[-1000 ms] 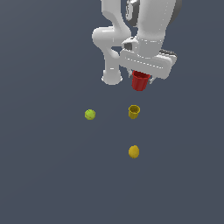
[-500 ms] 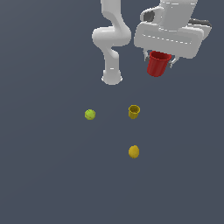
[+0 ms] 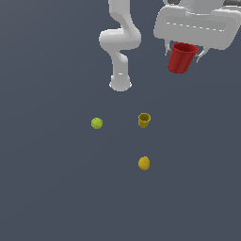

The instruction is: Pick up a designated object from a clutter of objects.

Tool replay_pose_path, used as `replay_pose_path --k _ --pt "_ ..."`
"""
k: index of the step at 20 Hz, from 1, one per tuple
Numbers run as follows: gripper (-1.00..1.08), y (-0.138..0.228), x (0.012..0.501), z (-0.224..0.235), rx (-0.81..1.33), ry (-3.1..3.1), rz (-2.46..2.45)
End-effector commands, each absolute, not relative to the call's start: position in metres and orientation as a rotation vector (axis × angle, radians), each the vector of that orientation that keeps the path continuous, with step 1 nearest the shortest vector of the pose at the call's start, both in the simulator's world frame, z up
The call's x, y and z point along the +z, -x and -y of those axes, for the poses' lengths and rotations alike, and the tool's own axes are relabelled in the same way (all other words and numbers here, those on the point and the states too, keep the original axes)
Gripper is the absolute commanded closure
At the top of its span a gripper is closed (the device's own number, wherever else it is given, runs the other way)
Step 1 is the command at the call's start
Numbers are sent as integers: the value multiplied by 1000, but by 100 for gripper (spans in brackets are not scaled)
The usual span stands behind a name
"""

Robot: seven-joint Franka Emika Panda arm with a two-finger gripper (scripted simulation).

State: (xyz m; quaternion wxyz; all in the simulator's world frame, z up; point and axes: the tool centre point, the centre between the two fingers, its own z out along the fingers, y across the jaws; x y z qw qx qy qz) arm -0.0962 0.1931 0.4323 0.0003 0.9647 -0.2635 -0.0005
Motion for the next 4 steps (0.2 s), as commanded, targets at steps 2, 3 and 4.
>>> replay_pose_path --k 2,3,4 --pt "108 95 438 -196 0 -3030 828" --pt "108 95 438 -196 0 -3030 828" --pt "108 95 439 -196 0 -3030 828"
